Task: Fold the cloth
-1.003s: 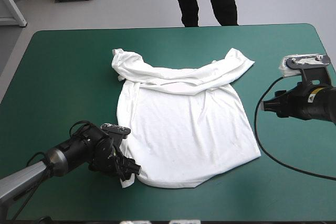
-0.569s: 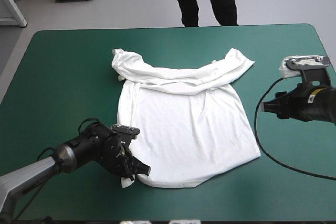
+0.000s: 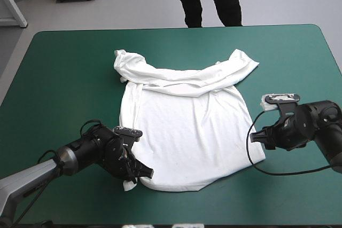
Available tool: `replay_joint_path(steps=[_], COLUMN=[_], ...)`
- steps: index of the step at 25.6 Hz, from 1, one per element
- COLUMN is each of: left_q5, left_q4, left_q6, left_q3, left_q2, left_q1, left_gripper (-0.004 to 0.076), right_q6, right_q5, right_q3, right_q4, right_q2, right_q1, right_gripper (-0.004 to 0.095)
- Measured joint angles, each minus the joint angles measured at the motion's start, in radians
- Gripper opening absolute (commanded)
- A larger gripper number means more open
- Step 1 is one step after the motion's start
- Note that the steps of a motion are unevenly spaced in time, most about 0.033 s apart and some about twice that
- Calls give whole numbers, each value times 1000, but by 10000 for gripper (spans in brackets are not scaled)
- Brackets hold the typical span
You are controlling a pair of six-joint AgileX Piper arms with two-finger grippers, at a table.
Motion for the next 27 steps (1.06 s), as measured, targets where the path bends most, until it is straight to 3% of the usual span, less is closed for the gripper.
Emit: replay_joint_path(steps=[5,15,18,22,27], left_q5=[0,0,-3,-3,13], left_q4=[-1,-1,0,1,6], left_q6=[0,0,0,0,-2], left_q3=[0,0,0,0,-18], left_q2=[0,0,1,2,8], left_q1=[0,0,0,0,0], left_gripper=[-9,-9,-9,-9,-9], right_q6=[-32,-60,-81,-121,-134], right_q5=[-115,-185,-195,-200,-214], right_q3=[85,119,132,140,147], right_q4=[70,120,137,165,212], right_q2=[78,248,252,257,256], right_q1=[0,0,-2,-5,11], right_gripper=[527,510,383,9,-17])
